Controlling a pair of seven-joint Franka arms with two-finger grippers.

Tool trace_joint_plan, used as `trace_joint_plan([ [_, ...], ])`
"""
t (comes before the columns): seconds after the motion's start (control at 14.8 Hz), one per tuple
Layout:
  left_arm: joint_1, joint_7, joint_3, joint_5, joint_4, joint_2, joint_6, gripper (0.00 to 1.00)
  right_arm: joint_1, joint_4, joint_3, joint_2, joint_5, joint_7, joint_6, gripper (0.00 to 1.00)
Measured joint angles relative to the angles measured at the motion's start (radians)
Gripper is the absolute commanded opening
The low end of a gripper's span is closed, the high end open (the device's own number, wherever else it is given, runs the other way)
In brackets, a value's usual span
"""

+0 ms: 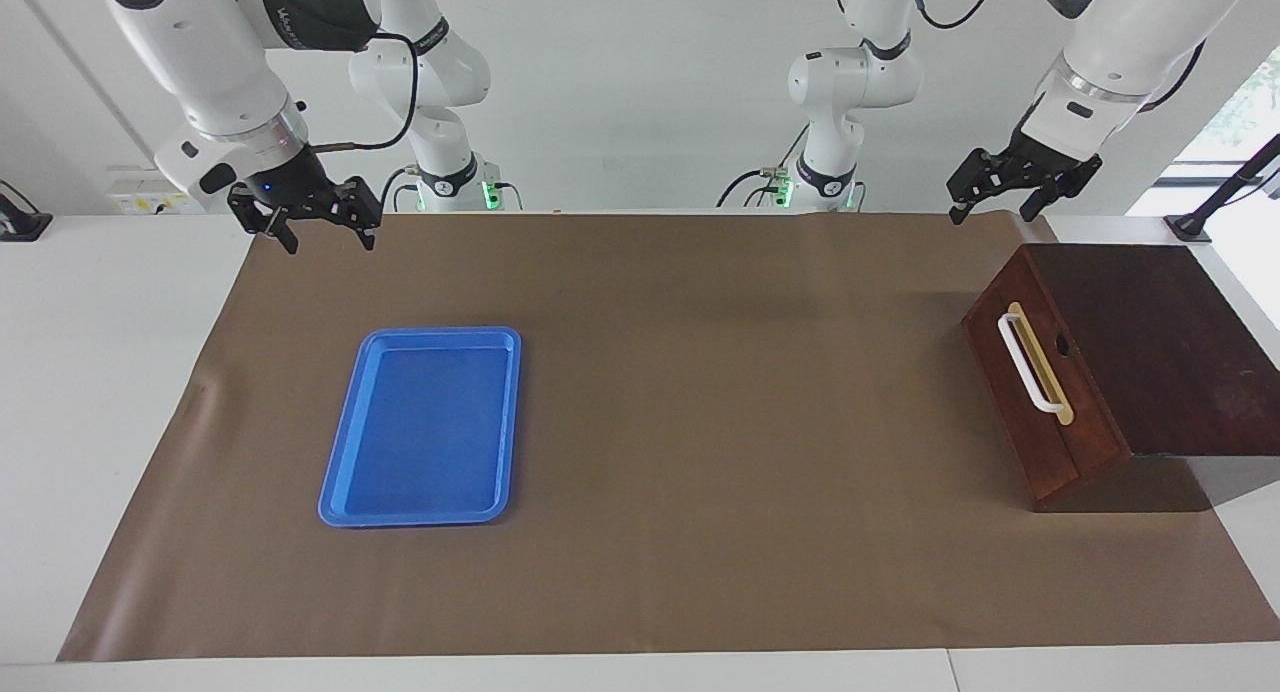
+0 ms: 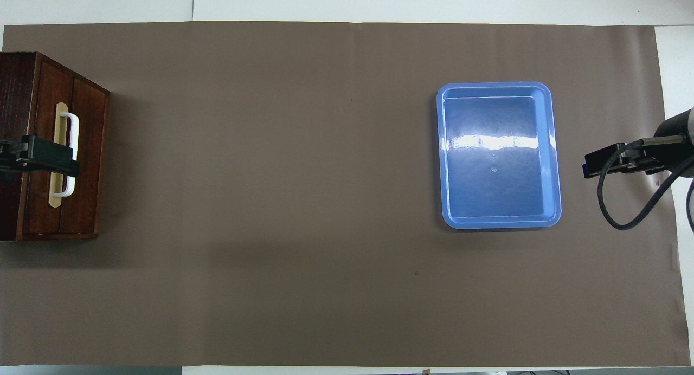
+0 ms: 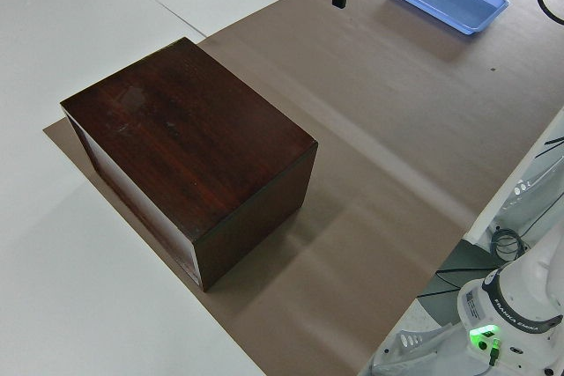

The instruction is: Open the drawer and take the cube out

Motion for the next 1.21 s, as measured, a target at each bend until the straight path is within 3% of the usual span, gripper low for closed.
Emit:
trace_joint_plan([
  [1.21, -0.013, 0.000, 0.031, 0.005, -0.007, 0.014, 0.034, 1.00, -0.019, 0.000, -0.001, 0.000, 0.000, 0.007, 0.000, 1.00],
])
